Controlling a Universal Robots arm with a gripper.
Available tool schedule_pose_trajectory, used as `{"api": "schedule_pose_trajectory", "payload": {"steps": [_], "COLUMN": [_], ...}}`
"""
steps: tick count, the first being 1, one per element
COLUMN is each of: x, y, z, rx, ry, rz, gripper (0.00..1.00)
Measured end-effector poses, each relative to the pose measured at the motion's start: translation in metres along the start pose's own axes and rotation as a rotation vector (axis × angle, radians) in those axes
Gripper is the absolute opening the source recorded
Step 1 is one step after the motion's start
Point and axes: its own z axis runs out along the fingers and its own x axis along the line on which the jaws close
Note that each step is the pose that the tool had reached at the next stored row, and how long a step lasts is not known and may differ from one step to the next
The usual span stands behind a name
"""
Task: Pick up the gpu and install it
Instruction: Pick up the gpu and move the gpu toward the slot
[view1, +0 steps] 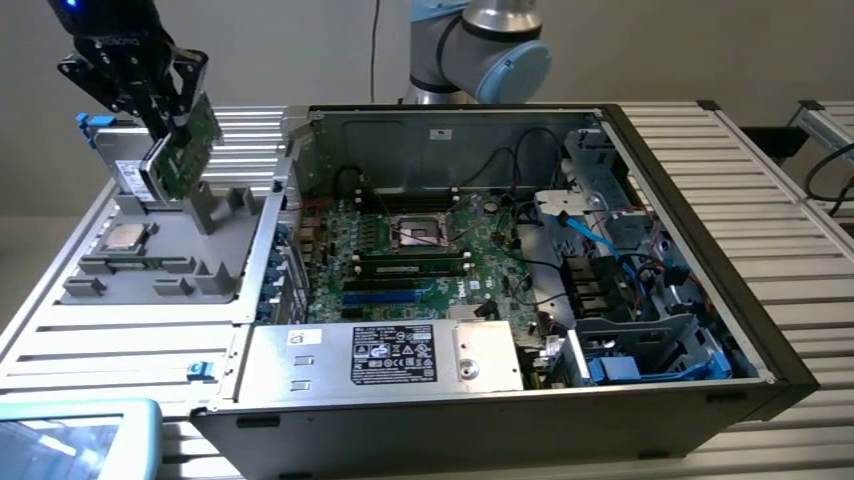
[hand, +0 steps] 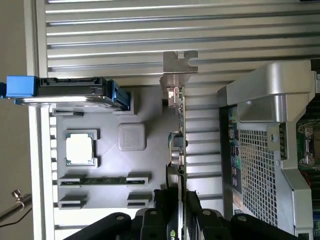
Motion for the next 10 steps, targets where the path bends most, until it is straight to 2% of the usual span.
{"api": "schedule_pose_trajectory", "payload": {"steps": [7,10], "x": [-0.001,0.000], "y": [0.0004,0.0006], "z": [-0.0320,-0.0429], "rx": [0.0001,-0.0004], "ry": [-0.0002,-0.0034], "rz": [0.000,0.000], "gripper": [0.28,0.28]}}
